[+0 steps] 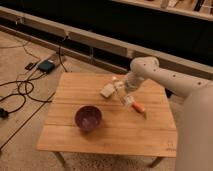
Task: Stand the bottle upright
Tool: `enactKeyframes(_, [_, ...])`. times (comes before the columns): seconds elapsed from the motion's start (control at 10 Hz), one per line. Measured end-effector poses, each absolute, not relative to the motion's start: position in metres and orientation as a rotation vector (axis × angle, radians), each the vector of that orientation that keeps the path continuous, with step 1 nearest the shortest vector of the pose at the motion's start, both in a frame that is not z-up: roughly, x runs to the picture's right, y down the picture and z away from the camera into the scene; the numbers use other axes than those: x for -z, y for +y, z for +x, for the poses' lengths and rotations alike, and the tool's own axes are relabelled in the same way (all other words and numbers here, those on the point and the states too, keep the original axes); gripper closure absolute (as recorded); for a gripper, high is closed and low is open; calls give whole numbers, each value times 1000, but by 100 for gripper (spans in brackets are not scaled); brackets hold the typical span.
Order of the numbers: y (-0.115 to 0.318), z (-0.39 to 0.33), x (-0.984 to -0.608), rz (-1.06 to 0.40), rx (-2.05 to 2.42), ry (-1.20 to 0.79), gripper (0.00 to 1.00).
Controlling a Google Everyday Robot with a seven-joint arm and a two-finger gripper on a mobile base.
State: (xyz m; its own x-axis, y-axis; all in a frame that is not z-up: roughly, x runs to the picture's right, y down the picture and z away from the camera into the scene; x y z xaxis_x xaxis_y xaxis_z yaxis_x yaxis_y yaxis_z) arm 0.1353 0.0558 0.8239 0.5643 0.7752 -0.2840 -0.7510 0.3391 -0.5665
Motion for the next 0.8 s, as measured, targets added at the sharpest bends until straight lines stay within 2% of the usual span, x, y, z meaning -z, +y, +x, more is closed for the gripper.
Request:
enactKeyframes(0.4, [63,133,-785,-841,-844,-267,100])
enactKeyframes(0.8, [55,130,-770,-944,-731,-431,100])
